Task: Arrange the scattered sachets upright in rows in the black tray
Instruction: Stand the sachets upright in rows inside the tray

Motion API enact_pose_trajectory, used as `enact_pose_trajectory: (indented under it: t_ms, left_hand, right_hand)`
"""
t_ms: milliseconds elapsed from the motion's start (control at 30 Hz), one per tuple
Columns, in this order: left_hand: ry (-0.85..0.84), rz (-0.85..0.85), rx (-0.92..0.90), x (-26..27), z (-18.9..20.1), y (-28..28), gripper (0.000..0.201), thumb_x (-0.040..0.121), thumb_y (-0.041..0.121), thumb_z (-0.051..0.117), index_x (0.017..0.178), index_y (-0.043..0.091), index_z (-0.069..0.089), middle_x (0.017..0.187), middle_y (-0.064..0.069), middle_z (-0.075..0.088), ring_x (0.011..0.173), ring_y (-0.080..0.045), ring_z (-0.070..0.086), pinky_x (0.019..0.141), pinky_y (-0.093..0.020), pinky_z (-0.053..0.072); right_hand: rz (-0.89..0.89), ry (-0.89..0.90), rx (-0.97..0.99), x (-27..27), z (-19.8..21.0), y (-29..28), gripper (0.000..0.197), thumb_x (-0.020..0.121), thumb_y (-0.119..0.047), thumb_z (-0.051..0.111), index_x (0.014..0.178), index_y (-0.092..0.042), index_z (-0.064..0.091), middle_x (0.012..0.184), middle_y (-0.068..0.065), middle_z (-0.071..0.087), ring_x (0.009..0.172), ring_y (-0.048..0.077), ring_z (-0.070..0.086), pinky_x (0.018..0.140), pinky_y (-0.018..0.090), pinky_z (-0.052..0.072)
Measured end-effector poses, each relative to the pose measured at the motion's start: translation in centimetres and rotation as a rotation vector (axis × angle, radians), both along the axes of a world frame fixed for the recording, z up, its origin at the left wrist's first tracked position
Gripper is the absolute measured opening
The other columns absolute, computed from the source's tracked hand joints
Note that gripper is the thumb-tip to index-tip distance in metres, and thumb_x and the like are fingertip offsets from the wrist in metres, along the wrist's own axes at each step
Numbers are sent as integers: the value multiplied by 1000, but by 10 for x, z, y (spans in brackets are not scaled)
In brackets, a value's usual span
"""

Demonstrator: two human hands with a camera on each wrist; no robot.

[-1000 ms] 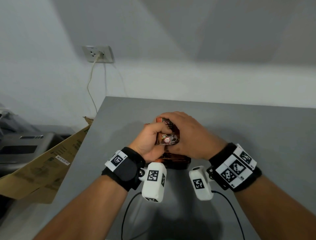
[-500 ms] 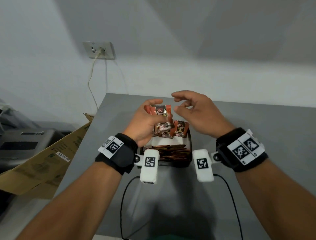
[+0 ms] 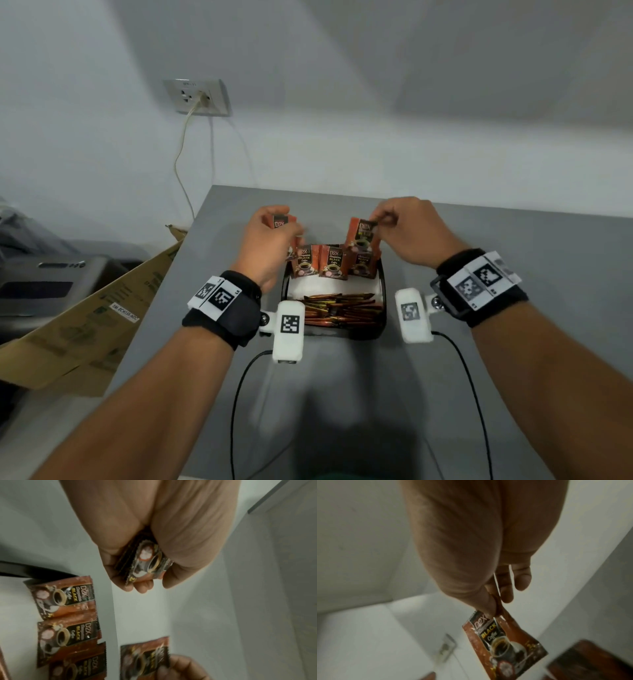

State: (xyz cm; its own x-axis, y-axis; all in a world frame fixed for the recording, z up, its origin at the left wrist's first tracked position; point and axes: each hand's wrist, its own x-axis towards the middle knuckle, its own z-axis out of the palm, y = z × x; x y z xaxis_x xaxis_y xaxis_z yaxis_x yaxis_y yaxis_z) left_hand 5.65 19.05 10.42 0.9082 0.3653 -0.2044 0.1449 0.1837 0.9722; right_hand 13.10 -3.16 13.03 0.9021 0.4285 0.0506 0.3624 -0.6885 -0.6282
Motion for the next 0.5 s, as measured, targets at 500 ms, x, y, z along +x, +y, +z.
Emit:
enact_pose_trajectory:
  t_ms: [500]
  left_hand:
    - [114,-70,12,-6,-26,4,32,89,-1,65,118,10,56,102,-13,62,64,-16,62,59,-34,51]
  right_hand:
    - [-40,86,-215,11,-88,2,16,93,-5,59,101,-14,70,100,7,70,87,22,67,80,36,59]
